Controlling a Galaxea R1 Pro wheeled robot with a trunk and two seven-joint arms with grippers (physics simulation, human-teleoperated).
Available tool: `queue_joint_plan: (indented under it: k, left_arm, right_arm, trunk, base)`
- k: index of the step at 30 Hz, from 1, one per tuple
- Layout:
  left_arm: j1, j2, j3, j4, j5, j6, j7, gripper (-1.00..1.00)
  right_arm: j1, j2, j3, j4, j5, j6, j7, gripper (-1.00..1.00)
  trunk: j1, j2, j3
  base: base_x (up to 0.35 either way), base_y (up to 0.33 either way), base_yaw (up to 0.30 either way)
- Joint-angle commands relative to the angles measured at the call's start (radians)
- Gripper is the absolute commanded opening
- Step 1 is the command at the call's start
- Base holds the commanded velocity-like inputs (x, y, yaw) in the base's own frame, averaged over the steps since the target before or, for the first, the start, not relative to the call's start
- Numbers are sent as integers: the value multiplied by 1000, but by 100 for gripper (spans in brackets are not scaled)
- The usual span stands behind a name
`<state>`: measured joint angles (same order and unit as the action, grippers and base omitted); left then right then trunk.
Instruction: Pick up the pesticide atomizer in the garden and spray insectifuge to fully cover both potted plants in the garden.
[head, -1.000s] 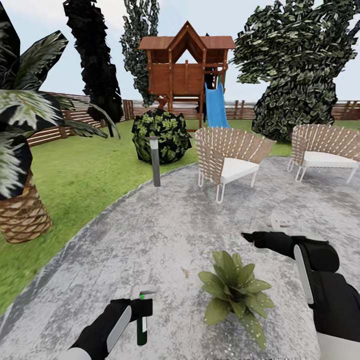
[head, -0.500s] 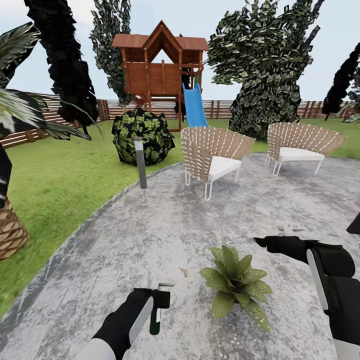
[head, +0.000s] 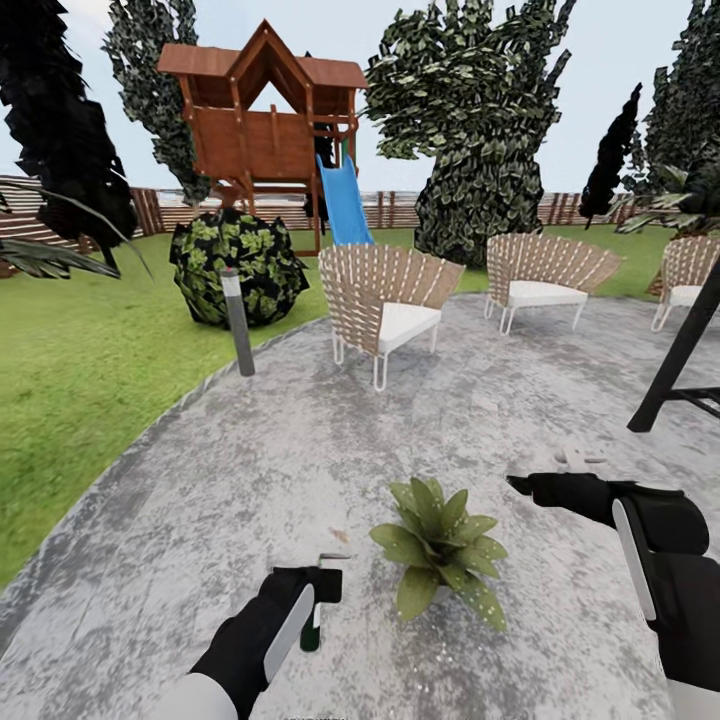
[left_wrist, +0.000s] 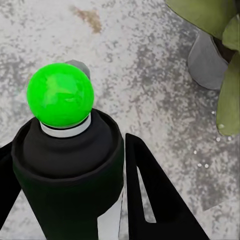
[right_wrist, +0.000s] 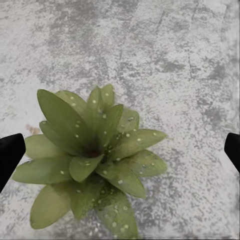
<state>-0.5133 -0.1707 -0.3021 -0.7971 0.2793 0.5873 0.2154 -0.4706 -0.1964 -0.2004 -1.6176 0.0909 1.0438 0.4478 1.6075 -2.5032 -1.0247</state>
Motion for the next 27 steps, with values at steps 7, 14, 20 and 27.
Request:
queue_joint_plan:
  k: [7,14,20,27]
  left_arm:
    - [0,0,-3,1,37,2,15,-100]
    - [0,2,-3,-1,38,1,8,-100]
    - [0,2,-3,2,38,1,11,-100]
    - [0,5,-3,60,30,2,41,-100]
  right_arm:
    - [-1,0,0,-1,9,3,9,100]
    - [-1,0,0,-1,9,3,9,100]
    - [0,0,1,-1,10,3,9,100]
    - [0,0,1,-1,10,3,9,100]
  trunk:
    - [2,-2,-22]
    - [3,-2,-27]
    - [6,-4,-48]
    - [9,-5,-72]
  base:
    - [0,0,-279]
    - [0,0,-279]
    - [0,0,-279]
    - [0,0,-279]
